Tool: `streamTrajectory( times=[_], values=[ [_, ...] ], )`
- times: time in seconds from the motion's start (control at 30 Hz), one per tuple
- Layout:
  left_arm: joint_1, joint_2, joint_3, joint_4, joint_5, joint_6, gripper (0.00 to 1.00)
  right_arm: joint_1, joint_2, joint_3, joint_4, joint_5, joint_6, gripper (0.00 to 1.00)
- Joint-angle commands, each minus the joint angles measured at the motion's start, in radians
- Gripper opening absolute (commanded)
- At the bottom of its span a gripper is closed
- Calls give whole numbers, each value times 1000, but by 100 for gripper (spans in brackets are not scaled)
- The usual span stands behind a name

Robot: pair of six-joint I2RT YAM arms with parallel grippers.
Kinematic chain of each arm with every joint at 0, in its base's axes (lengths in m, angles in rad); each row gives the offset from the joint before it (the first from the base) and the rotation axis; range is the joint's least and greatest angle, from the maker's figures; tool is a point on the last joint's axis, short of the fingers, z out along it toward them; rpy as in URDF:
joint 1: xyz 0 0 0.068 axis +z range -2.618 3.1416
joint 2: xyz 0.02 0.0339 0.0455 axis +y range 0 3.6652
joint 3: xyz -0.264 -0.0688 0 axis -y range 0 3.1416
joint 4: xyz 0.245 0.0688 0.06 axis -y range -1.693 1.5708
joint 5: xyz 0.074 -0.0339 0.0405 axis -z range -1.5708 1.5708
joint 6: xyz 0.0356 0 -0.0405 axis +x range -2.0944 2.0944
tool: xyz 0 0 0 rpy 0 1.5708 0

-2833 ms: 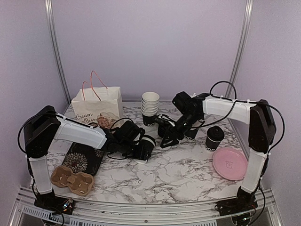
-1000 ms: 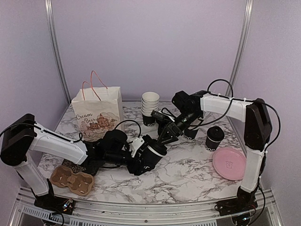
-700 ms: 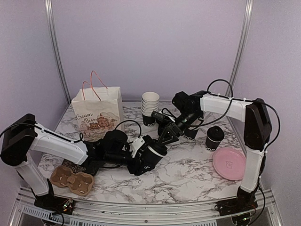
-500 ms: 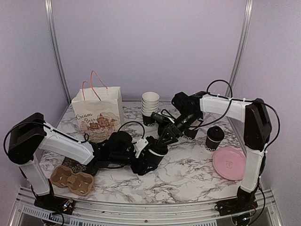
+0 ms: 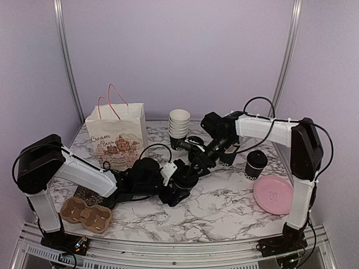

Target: Pack the takeout coffee

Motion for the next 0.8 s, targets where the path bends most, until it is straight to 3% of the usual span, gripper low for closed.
streamTrajectory(
  times=[0.0, 0.13, 0.43, 0.77],
  values=[
    [5, 17, 10, 44, -6, -1, 91, 19, 18, 14, 19, 51, 25, 80],
    [5, 23, 48, -51, 35, -22, 99, 15, 42, 35, 23, 90, 50, 80],
    [5, -63, 13, -130, 25, -66, 99, 1, 82, 88, 8, 50, 60, 79],
    [3, -231, -15, -389, 92, -121, 99, -72, 1, 59, -9, 17, 54, 92]
  ],
)
